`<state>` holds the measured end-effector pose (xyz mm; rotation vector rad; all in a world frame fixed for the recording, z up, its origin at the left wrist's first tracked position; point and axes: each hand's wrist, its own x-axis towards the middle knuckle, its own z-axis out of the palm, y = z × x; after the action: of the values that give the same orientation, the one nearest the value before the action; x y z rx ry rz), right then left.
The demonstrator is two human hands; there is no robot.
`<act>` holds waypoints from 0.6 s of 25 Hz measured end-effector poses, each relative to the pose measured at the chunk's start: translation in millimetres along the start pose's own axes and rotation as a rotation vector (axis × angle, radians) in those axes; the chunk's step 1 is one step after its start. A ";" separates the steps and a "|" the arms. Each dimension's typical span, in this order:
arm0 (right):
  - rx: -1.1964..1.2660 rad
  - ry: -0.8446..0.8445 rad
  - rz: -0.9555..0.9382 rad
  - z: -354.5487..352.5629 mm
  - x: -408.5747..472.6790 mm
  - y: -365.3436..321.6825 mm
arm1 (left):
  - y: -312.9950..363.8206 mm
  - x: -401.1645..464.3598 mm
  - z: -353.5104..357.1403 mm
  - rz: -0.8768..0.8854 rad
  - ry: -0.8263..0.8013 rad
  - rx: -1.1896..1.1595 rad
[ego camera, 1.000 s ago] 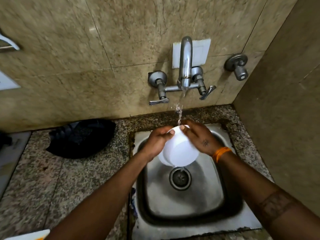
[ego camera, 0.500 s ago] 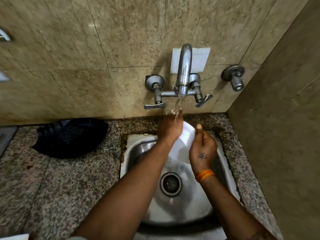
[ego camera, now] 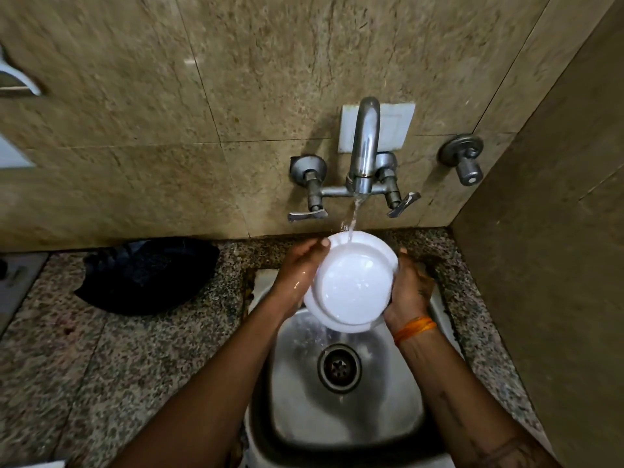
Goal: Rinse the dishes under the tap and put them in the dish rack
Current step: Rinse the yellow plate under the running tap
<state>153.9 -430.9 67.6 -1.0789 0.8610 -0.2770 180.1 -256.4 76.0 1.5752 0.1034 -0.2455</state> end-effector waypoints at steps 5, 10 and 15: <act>-0.552 -0.106 -0.523 17.6 -2.3 -10.4 | 2.6 -15.7 15.2 -0.170 0.185 -0.202; -1.257 -0.716 -1.076 6.5 -51.0 21.2 | 16.0 -5.2 18.5 -0.282 0.423 -0.396; -1.588 -0.669 -0.982 -20.6 -31.2 11.9 | -3.8 -13.8 9.4 -0.420 0.453 -0.482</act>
<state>116.1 -420.5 68.3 -2.8322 -0.3423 0.0568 164.9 -264.4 75.3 1.0898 0.7943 -0.1686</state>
